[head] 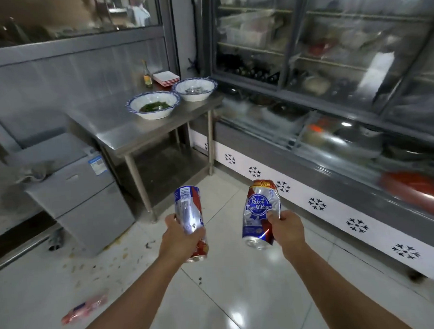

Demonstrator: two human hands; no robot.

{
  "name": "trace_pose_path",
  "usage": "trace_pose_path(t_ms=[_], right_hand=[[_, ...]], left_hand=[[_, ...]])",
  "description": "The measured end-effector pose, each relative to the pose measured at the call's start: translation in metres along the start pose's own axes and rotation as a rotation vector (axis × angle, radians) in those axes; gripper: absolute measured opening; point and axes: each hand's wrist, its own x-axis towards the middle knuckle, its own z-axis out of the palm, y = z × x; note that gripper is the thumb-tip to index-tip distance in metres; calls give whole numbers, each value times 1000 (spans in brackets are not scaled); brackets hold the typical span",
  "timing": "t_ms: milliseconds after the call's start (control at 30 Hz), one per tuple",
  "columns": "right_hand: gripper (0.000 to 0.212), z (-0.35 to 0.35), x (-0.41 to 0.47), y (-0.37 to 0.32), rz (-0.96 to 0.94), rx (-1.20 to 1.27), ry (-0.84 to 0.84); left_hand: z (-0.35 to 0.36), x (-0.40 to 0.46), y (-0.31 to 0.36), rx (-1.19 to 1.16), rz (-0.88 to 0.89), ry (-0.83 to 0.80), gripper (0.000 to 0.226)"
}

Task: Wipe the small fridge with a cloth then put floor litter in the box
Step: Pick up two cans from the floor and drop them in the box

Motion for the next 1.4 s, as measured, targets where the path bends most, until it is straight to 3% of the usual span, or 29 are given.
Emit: trace_pose_path(t_ms=[233,600,800,933,1400], right_hand=[[31,-122,-17,53,61,160,114],[12,-366,-57,183,86,256,378],[27,-487,-77,245,165,329,548],[22,-556,-79,283,199,316,669],[19,-801,-6,378,337,386,951]], left_hand=[[97,-70,40,59,93,-119,79],[296,-233,91,137,258,-331,73],[404,-305,111,179,324,-498,75],[475,-341,127,221,390,-589,73],[762,-431,244,328,518,-837,68]])
